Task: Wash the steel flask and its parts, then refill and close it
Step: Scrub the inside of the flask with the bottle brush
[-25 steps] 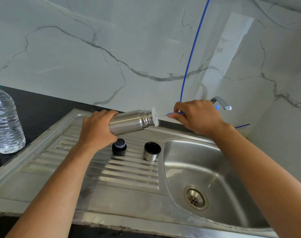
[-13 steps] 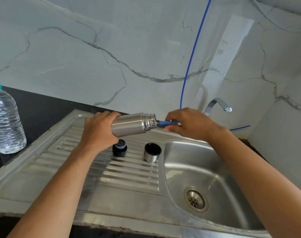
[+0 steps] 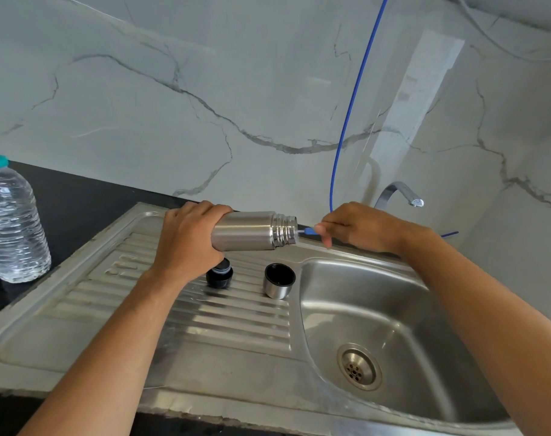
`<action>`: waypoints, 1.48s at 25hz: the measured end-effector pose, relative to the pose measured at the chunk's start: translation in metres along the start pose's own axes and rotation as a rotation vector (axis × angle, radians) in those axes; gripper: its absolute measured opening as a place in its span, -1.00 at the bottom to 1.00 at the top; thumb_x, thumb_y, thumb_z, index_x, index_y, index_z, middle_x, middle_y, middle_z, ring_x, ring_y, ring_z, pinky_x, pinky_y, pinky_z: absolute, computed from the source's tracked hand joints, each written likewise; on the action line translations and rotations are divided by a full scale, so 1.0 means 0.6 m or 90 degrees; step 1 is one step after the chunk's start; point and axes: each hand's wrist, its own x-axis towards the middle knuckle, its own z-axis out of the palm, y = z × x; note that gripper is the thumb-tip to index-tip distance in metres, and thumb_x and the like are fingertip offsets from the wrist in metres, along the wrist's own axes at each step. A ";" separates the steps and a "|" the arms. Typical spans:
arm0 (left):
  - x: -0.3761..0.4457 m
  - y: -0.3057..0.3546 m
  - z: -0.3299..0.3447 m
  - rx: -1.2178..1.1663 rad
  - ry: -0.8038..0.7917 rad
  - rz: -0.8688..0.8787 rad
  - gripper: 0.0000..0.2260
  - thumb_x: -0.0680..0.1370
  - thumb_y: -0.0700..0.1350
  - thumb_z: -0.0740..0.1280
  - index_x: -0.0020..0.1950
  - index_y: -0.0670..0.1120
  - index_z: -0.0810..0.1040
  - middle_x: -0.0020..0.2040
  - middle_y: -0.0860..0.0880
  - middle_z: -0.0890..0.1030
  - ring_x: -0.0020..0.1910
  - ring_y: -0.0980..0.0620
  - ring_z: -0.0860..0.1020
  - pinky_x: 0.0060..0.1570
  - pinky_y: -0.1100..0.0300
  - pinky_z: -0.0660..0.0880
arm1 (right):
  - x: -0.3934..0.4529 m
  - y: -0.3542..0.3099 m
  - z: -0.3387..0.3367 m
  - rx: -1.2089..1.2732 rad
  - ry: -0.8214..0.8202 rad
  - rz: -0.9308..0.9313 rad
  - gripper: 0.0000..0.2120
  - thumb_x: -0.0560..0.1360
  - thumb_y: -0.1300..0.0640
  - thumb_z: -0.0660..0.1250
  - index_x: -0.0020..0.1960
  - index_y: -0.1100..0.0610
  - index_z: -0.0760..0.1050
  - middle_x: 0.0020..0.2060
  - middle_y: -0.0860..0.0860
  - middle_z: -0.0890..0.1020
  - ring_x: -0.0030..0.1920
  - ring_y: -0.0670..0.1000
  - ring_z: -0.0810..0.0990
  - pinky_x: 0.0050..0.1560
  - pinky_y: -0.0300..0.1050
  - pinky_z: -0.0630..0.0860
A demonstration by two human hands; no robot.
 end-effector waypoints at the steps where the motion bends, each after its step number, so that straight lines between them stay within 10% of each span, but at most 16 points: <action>1: 0.003 -0.005 -0.002 0.007 0.008 -0.003 -0.28 0.16 -0.20 0.62 0.31 0.03 0.55 0.09 0.03 0.63 0.07 -0.10 0.55 0.07 -0.06 0.41 | -0.011 0.017 -0.007 0.023 0.007 0.010 -0.57 0.66 -0.18 0.20 -0.23 0.02 0.61 -0.42 -0.15 0.56 -0.37 -0.15 0.50 -0.14 -0.11 0.43; 21: 0.000 -0.015 -0.011 -0.072 -0.057 -0.066 -0.28 0.16 -0.14 0.63 0.31 0.07 0.54 0.06 0.04 0.63 -0.02 -0.07 0.55 -0.05 0.01 0.45 | -0.022 0.039 0.009 -0.414 0.475 -0.257 -0.56 0.71 -0.10 0.11 -0.09 0.11 0.63 -0.31 0.00 0.61 -0.39 0.13 0.56 -0.42 -0.08 0.39; 27: -0.002 0.007 0.001 -0.058 -0.037 -0.019 -0.28 0.15 -0.14 0.63 0.29 0.04 0.54 0.04 0.04 0.63 -0.01 -0.06 0.55 -0.01 -0.06 0.50 | 0.007 -0.005 0.054 -0.408 0.350 -0.210 -0.64 0.67 -0.10 0.14 -0.09 0.05 0.60 -0.36 -0.05 0.57 -0.36 0.13 0.55 -0.41 -0.08 0.39; 32: 0.003 -0.007 0.005 0.003 -0.002 -0.003 -0.30 0.16 -0.18 0.60 0.30 0.02 0.56 0.07 0.02 0.64 0.05 -0.10 0.56 0.05 -0.08 0.44 | 0.000 -0.016 0.001 0.198 -0.047 0.105 -0.57 0.68 -0.13 0.21 -0.20 0.13 0.56 -0.48 -0.04 0.36 -0.50 -0.03 0.30 -0.44 -0.22 0.26; 37: 0.001 0.006 -0.009 -0.120 -0.084 -0.030 -0.30 0.17 -0.14 0.61 0.29 0.09 0.54 0.04 0.11 0.61 0.00 -0.02 0.54 -0.03 0.02 0.46 | -0.005 -0.002 0.041 -0.464 0.348 -0.225 -0.53 0.71 -0.12 0.10 -0.20 0.13 0.53 -0.43 0.01 0.49 -0.48 0.14 0.47 -0.47 -0.14 0.24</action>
